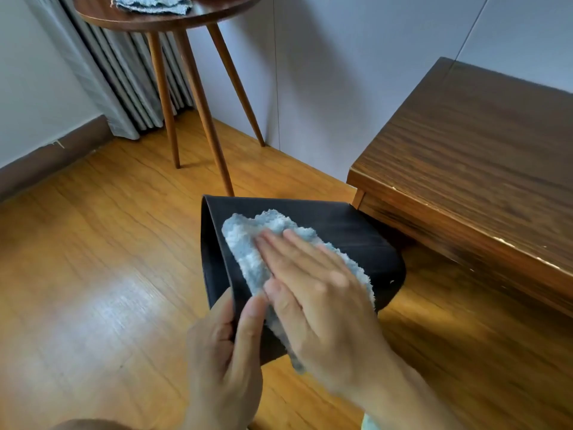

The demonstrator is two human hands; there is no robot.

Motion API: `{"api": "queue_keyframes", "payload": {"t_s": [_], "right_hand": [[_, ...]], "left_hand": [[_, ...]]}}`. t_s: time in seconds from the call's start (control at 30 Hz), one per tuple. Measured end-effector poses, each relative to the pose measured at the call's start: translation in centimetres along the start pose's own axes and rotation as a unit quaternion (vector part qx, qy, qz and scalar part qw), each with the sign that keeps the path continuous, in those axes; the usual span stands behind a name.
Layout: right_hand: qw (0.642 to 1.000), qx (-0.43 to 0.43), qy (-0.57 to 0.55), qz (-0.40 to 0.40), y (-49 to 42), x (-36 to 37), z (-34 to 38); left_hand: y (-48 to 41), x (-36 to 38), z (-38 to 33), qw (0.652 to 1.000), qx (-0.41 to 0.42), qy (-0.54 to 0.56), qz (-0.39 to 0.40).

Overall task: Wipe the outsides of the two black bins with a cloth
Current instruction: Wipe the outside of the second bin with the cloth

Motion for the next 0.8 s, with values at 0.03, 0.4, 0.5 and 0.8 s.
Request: {"api": "queue_keyframes", "payload": {"t_s": [0.03, 0.4, 0.5, 0.8], "right_hand": [[1.000, 0.015, 0.007, 0.006, -0.2, -0.6, -1.0], [0.970, 0.209, -0.068, 0.105, -0.3, -1.4, -9.2], [0.985, 0.113, -0.072, 0.111, -0.8, -0.6, -4.6], [0.950, 0.277, -0.094, 0.109, 0.0, -2.3, -11.4]], "left_hand": [[0.1, -0.1, -0.2, 1.000, 0.003, 0.000, 0.003], [0.8, 1.2, -1.3, 0.990, 0.056, -0.077, 0.105], [0.5, 1.6, -1.4, 0.988, 0.065, -0.077, 0.120], [1.5, 0.8, -1.5, 0.989, 0.028, -0.111, 0.098]]}}
Point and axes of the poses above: each hand's wrist, its own y-axis away from the middle knuckle, its own x-axis out of the palm, z = x × y, the point moved 6 cm from there along -y, towards the middle knuckle, and after that the axes turned 6 degrees about z, right-handed, at the moved point
